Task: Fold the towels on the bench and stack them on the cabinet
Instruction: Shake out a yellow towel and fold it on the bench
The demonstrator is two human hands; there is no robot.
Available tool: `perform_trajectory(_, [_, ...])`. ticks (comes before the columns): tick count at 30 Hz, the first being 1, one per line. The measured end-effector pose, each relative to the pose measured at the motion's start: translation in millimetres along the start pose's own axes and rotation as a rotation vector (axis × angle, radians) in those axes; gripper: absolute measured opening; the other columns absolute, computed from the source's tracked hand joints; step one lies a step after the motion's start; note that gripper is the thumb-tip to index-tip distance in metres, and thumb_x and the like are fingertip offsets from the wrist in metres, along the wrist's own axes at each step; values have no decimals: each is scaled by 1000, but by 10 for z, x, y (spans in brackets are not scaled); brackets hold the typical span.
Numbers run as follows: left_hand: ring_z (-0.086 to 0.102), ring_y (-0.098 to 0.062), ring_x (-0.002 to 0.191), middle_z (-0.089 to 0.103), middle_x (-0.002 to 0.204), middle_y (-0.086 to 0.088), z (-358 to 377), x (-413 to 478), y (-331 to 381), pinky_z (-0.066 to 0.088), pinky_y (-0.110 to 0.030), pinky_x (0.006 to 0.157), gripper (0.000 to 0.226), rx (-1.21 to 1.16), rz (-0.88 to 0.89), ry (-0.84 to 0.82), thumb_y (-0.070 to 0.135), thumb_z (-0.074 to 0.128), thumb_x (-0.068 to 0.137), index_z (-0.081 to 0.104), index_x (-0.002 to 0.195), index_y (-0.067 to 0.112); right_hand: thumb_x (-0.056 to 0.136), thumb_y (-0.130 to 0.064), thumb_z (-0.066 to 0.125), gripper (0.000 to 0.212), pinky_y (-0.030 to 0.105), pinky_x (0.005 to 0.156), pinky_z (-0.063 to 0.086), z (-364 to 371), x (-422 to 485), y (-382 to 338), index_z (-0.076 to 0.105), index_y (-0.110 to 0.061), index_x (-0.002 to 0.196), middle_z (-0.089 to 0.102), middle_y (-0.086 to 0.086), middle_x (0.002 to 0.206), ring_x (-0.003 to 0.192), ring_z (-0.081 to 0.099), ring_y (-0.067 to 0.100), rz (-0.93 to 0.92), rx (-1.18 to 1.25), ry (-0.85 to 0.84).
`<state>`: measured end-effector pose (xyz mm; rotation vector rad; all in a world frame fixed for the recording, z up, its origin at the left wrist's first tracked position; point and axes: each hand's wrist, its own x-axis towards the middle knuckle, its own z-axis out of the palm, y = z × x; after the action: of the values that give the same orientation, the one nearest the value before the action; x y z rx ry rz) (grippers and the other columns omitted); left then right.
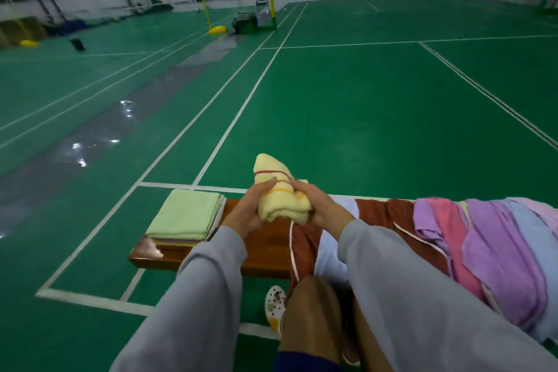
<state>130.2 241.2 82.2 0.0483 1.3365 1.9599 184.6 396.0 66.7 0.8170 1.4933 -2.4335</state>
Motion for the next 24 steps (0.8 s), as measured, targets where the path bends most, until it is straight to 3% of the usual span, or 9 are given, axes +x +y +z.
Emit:
perform_trajectory(4, [74,-31,91,73,111,-22,-732,-164,318,61,-34,66,38,127,45,123,29,56,104,61,129,0,68,-23,87,67,55,86,60,579,372,61,66,-4,129,74,19,115,101,72,38,-18,-90,15])
perform_trajectory(6, [72,-31,89,72,109,-22,-1165,-210,391,59,-35,66,40,227,13,248,28,58,103,60,130,-1,61,-18,88,72,54,75,62,824,565,154,64,-4,128,75,20,109,97,74,38,1,-199,24])
perform_trajectory(10, [71,-37,91,73,110,-24,-1916,-301,446,59,-44,76,43,357,-113,433,27,70,92,66,124,0,76,-8,80,48,43,56,61,1426,717,320,62,-3,120,71,23,108,85,72,36,42,-383,52])
perform_trajectory(12, [72,-36,94,74,109,-21,-2145,-331,535,60,-42,73,39,332,-114,490,25,72,91,67,122,3,74,-9,81,54,46,62,62,1665,890,407,59,-2,122,70,22,109,88,71,36,59,-403,42])
perform_trajectory(14, [72,-39,101,74,112,-21,-2319,-317,681,61,-45,80,44,325,-46,500,21,74,90,63,128,4,71,-8,83,56,46,71,63,1881,1028,428,58,-2,121,70,21,108,91,71,35,38,-379,50])
perform_trajectory(16, [70,-40,107,74,115,-21,-2464,-293,849,60,-48,88,37,322,36,509,14,71,93,63,128,6,76,-3,81,41,35,70,57,2048,1146,410,59,-3,111,69,15,99,90,68,30,-50,-346,82])
perform_trajectory(18, [71,-38,105,74,115,-18,-2635,-213,965,60,-52,89,35,333,85,558,13,73,92,64,125,11,81,-3,79,33,33,73,56,2150,1327,453,59,-6,107,69,9,97,90,67,26,-87,-310,80])
perform_trajectory(21, [70,-33,102,70,114,-14,-2925,-54,955,59,-49,92,37,608,64,730,15,76,90,64,125,11,84,-11,78,36,43,80,63,2221,1619,697,61,-11,116,71,11,116,100,69,28,-27,-412,18])
perform_trajectory(24, [64,-27,95,66,105,-9,-3182,37,733,54,-35,87,37,882,10,870,13,72,89,67,126,10,90,-6,71,38,42,69,63,2215,1764,983,58,-11,125,67,11,122,107,66,30,71,-533,-52])
